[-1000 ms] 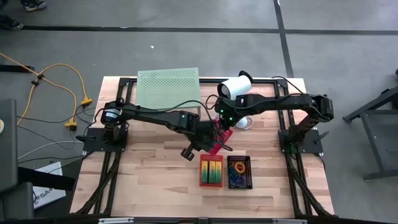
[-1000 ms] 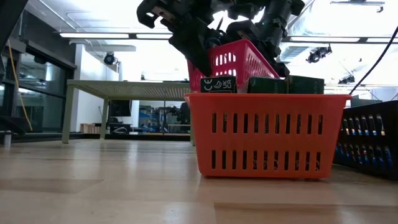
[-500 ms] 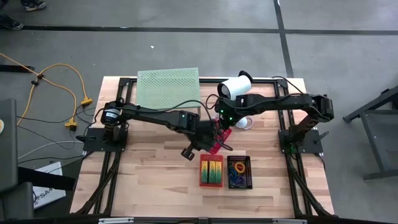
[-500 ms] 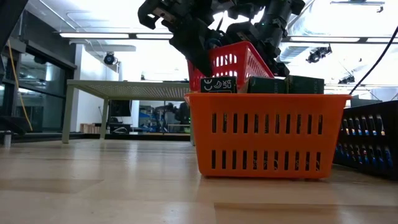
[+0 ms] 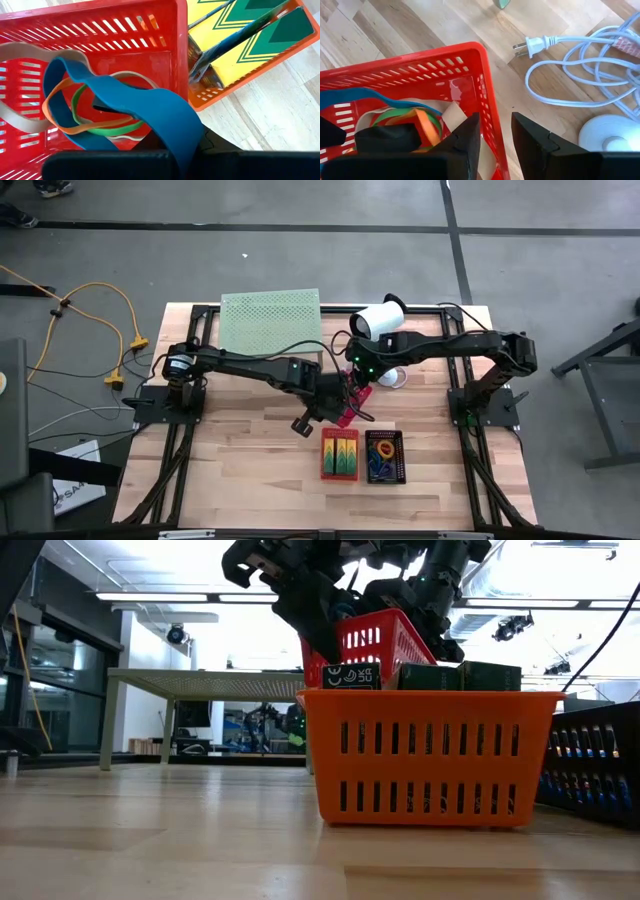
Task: Pick & Place Office Desk Supplies
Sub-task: Put the red basket on the shelf
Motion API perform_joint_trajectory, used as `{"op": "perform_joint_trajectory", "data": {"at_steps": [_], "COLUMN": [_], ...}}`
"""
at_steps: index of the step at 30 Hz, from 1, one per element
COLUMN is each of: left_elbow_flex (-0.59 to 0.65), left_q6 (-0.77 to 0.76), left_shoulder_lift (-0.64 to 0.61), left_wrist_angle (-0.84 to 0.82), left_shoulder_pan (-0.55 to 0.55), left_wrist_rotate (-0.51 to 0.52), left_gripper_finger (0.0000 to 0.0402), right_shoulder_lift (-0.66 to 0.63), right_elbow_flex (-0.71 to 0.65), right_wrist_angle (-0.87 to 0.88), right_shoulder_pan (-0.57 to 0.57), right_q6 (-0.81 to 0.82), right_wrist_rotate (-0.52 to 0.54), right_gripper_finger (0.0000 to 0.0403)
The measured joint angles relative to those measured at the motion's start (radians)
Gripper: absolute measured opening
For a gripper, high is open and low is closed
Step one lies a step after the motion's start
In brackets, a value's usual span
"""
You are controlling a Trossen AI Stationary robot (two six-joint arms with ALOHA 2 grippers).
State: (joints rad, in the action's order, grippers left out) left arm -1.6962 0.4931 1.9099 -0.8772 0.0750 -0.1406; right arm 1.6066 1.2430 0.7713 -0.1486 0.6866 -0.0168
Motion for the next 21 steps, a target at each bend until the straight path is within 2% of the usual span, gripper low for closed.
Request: {"op": "perform_joint_trajectory", "data": {"at_steps": [21], "left_elbow_flex": [0.000], "left_q6": [-0.005], "left_shoulder_lift": [0.000], "left_wrist_angle": [0.002], "left_shoulder_pan": [0.006], "left_wrist_rotate": [0.012], "left_gripper_finger": [0.0001], "right_shoulder_lift": [0.000], "right_elbow_flex": [0.000], "right_wrist_angle": [-0.020], "right_shoulder_pan": [0.000], "right_q6": [-0.011], "right_wrist_rotate": [0.014], "right_gripper_finger": [0.0099]}}
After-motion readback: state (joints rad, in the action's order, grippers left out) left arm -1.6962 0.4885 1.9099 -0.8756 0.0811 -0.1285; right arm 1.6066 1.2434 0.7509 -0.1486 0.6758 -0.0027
